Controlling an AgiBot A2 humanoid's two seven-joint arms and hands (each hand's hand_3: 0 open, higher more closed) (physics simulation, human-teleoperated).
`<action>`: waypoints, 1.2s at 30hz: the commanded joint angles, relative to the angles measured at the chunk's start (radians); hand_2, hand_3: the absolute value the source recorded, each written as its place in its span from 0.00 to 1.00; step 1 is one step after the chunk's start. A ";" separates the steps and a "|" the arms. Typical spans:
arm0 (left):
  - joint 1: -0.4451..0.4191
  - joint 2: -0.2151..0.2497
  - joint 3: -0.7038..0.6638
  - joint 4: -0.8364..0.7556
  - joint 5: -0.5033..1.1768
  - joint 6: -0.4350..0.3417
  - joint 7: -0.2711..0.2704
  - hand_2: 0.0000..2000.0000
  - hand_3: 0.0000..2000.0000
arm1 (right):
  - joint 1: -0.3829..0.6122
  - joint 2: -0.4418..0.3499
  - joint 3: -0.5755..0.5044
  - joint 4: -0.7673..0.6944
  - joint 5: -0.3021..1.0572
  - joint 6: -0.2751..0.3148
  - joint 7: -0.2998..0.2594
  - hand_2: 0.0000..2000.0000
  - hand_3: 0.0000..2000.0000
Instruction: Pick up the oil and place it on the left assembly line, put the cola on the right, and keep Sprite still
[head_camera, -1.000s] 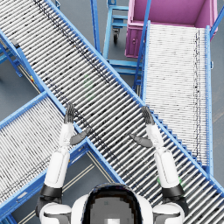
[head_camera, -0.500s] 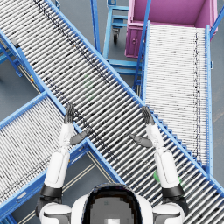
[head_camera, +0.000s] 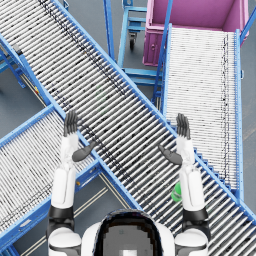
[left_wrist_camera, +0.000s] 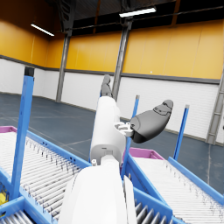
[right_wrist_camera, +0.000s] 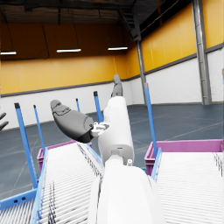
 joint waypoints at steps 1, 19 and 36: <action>0.071 0.011 -0.065 0.019 0.000 0.000 0.000 0.00 0.00 | 0.042 -0.008 -0.073 0.001 0.000 0.000 0.000 0.00 0.00; 0.127 0.036 -0.181 0.057 0.476 -0.001 -0.001 0.00 0.00 | 0.076 -0.031 -0.201 -0.037 0.500 -0.001 0.001 0.00 0.00; 0.127 0.046 -0.199 0.067 0.557 -0.001 -0.001 0.00 0.00 | 0.085 -0.040 -0.215 -0.055 0.557 -0.001 0.001 0.00 0.00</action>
